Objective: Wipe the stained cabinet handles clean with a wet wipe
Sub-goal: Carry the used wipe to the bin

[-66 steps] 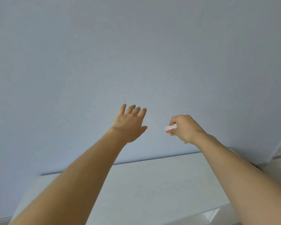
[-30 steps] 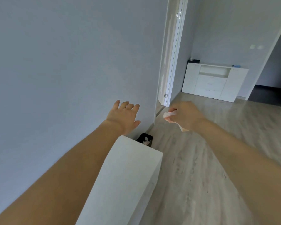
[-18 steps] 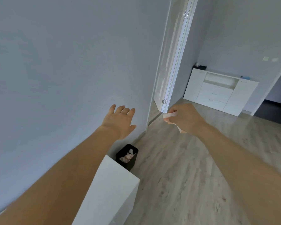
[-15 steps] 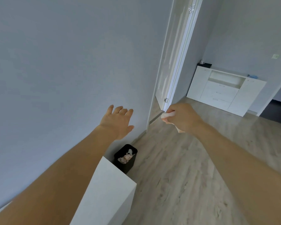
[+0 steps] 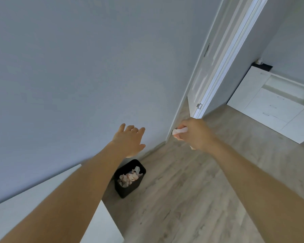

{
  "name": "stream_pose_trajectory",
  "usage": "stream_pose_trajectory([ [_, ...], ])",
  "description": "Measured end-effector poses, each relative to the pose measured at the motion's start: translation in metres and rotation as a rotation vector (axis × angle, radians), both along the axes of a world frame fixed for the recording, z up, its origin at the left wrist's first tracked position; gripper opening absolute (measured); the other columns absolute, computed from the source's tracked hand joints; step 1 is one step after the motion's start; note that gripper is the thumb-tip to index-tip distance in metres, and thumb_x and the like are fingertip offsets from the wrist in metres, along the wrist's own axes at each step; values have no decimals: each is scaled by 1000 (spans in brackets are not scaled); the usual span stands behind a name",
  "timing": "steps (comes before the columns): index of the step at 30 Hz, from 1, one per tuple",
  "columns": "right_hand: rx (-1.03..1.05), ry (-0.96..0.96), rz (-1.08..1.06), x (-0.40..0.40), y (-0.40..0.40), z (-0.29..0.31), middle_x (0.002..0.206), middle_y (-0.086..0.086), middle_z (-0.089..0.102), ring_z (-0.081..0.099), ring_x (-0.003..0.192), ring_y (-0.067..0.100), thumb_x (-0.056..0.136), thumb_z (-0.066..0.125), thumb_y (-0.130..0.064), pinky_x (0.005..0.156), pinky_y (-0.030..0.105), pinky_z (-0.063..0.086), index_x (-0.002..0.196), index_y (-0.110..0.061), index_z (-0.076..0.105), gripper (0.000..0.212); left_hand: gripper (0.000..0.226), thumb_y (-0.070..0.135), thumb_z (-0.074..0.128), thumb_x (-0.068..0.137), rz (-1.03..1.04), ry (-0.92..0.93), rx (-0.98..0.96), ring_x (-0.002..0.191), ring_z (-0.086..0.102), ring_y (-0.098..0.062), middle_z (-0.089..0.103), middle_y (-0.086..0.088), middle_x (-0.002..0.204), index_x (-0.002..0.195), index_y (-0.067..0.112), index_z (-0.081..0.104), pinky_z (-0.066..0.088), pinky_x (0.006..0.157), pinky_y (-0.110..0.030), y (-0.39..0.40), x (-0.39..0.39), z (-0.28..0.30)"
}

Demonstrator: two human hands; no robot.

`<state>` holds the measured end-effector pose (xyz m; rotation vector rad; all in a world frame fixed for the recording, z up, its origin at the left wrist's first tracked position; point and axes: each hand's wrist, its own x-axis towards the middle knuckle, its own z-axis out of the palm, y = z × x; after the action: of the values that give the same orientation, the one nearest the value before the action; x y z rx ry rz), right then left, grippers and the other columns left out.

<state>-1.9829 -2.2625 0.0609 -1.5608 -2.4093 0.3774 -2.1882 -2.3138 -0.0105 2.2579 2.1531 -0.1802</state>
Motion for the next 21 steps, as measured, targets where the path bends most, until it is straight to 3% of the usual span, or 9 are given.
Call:
stream_pose_trajectory([
  [4,-39,32,53,-5,73,-16,67,-7,52,51,64,18,78,59,-11,58,32,45,54,-23,50,28,64,46,30,101,47,-19,-42,145,13,-24,27,-7,154,151,15,5,4,117,-46,53,-3,-23],
  [9,-130,11,198,-46,174,-77,79,-1,61,60,76,22,82,57,-14,63,34,49,72,-17,61,11,63,44,31,101,182,-96,-183,145,12,-25,24,-8,155,151,15,6,3,117,-45,106,-17,-87],
  [13,-200,-22,326,-90,250,-174,84,2,62,58,78,22,85,58,-18,66,34,49,80,-11,60,9,62,44,30,101,329,-124,-327,142,20,-26,28,-7,153,152,15,9,12,115,-43,144,-24,-177],
  [16,-289,-27,407,-112,287,-262,80,6,61,57,71,22,88,56,-19,60,36,50,78,-7,55,16,62,44,28,102,468,-188,-446,143,18,-24,28,-5,153,152,15,7,8,117,-42,169,-18,-250],
  [19,-338,-45,445,-125,314,-356,74,18,56,46,61,32,88,55,-14,52,31,34,78,5,51,22,61,43,29,102,595,-255,-514,142,20,-22,30,-3,151,152,16,8,7,117,-42,192,-7,-323],
  [21,-360,-54,468,-130,323,-411,77,21,58,51,68,36,89,57,-17,53,31,33,82,5,52,23,59,42,32,102,655,-268,-545,141,23,-22,32,-4,150,151,16,12,9,117,-42,201,-2,-365],
])
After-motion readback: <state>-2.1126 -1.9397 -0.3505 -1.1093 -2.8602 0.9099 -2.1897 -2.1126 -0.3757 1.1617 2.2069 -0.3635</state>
